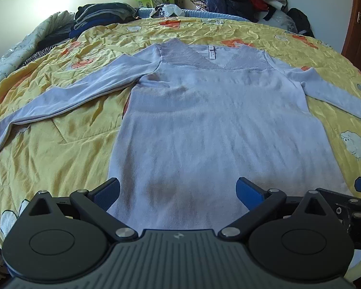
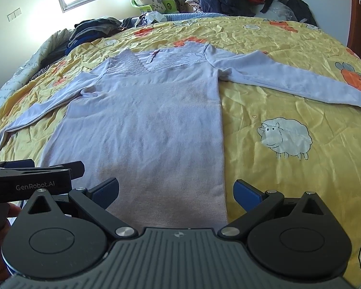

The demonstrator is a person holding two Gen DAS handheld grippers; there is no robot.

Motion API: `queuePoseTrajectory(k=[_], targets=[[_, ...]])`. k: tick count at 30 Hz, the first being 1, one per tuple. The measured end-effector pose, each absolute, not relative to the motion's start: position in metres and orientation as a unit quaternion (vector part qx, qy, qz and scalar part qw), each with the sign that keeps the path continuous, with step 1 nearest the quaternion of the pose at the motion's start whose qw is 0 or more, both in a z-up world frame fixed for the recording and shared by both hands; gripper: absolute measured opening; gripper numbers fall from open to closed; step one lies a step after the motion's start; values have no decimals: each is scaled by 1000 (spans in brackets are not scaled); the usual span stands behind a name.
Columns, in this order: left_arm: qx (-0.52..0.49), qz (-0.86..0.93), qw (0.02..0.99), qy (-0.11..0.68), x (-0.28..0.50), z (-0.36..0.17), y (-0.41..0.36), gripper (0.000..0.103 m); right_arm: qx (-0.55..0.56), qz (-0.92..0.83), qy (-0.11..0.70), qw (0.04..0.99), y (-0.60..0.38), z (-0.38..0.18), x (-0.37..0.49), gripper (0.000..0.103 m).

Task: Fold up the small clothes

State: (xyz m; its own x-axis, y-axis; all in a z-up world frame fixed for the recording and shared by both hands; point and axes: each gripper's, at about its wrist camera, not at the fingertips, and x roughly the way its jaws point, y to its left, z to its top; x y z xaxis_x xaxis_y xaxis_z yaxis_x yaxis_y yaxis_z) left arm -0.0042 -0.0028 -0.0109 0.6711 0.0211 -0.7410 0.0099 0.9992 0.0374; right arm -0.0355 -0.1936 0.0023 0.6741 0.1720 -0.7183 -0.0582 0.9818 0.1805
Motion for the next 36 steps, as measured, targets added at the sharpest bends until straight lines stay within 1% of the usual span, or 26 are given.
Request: queuePoseTrajectory(k=[3,22,28,36], targets=[[29,11,916,399,-6,-10,-4,103,71,63,398,912,-194,2,-36,102],[12,11,915,402,-4,-11,0,103,73,64,397,913,-194,1,-36,102],[12,16,917,399,-4,-11,0,103,64,77,378,920,-193,3,-39,102],[14,12,916,401,-3,-11,-2,103,66,78,376,921,-194,3,-38,102]])
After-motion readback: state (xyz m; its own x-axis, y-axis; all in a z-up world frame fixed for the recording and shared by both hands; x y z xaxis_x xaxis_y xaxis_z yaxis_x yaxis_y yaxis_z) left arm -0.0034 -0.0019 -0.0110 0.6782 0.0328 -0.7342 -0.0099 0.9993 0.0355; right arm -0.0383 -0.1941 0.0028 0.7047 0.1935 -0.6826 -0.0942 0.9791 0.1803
